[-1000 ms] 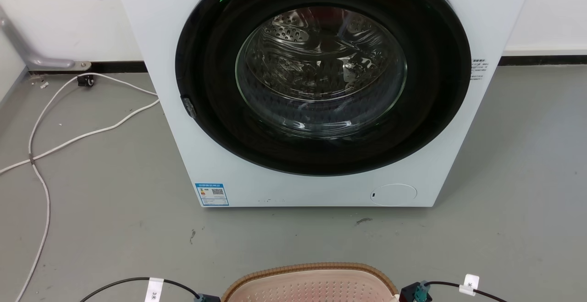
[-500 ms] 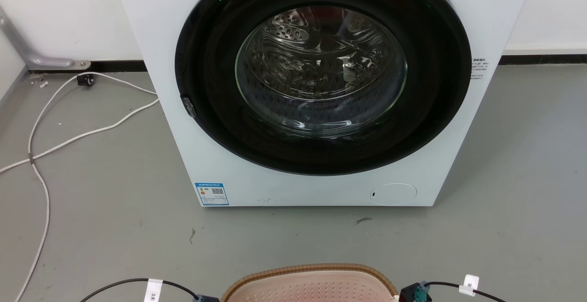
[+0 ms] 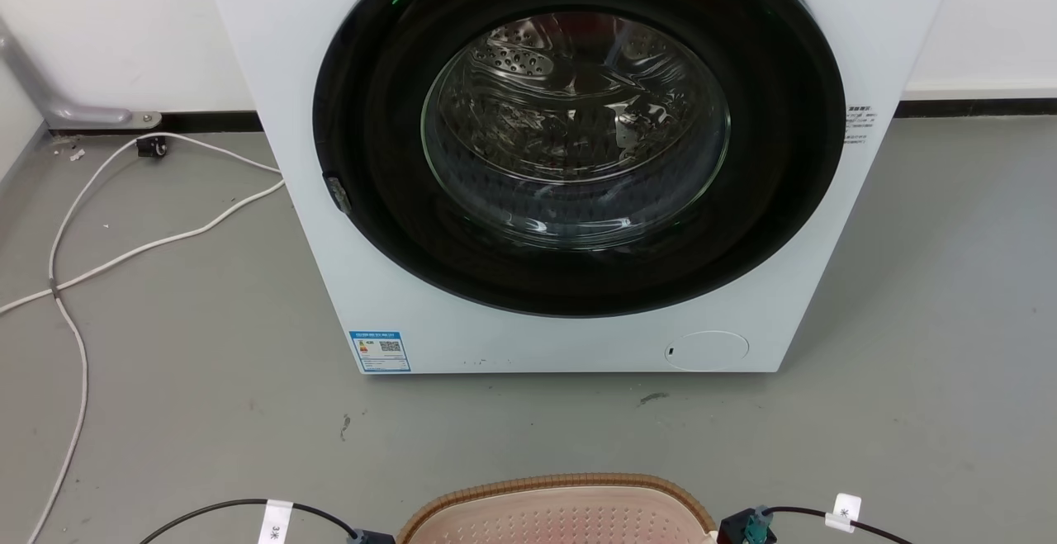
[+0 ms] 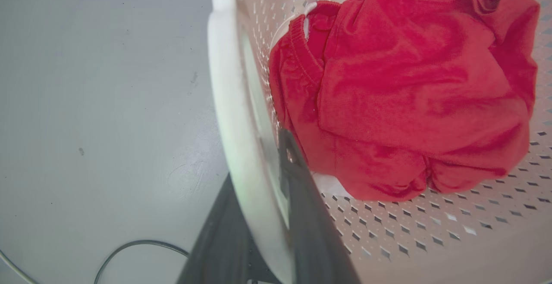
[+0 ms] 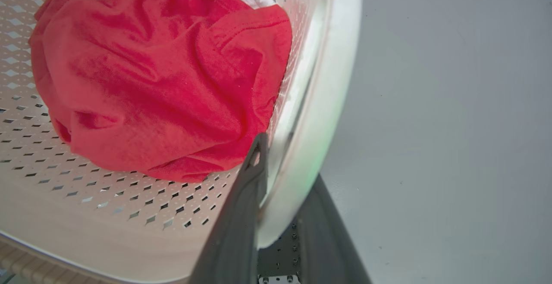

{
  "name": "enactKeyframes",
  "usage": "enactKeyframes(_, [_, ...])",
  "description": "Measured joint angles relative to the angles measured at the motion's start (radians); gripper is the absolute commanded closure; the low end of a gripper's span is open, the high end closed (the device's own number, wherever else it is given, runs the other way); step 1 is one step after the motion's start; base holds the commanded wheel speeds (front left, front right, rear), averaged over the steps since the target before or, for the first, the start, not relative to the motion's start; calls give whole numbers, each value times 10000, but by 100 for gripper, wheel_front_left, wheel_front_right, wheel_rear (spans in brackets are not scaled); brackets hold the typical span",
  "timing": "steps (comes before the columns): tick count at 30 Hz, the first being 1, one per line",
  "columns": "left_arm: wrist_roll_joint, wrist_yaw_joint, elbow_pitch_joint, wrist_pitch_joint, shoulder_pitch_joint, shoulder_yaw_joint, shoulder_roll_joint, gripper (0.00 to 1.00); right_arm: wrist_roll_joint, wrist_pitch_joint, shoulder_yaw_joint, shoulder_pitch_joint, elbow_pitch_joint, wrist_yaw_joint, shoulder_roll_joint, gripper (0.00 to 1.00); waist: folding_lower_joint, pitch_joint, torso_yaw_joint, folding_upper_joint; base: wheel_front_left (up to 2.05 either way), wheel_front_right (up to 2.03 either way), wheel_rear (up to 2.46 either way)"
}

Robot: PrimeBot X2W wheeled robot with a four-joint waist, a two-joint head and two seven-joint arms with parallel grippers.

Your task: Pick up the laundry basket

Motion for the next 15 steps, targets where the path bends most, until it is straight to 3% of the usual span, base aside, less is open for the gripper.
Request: enactKeyframes(15, [-291, -2, 0, -40, -23, -324, 56, 100, 265, -33, 305, -23, 29, 0, 12, 100, 0, -110, -32, 0, 0, 0, 0])
